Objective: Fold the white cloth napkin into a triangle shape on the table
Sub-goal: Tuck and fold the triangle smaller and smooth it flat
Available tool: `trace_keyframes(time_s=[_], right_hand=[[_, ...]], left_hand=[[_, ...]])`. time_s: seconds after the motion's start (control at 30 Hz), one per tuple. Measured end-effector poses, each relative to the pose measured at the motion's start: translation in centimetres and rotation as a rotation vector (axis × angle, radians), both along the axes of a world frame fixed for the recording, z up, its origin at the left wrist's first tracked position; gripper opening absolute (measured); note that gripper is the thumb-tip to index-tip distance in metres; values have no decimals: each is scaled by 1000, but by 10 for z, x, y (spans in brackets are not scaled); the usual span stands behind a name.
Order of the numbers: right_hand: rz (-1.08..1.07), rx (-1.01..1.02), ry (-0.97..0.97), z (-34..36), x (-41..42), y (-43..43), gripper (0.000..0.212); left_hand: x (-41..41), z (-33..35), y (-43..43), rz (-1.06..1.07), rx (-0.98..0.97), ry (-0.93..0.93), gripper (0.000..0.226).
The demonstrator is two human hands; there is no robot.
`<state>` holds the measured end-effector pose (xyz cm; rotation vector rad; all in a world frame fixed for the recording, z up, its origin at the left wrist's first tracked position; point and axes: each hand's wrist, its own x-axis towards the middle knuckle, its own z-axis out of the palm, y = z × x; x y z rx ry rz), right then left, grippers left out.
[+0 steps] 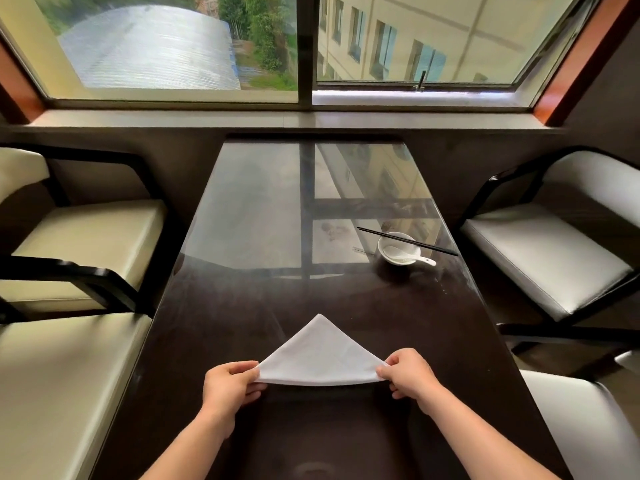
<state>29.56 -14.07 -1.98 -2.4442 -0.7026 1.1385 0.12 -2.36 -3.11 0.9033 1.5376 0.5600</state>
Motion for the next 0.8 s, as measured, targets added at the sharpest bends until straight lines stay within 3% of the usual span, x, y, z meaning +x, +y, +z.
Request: trace_keyframes(time_s=[0.8], right_hand=[[-176,279,-48,51,103,-10,11]], left_hand=[[108,39,26,-62,103,-210,13]])
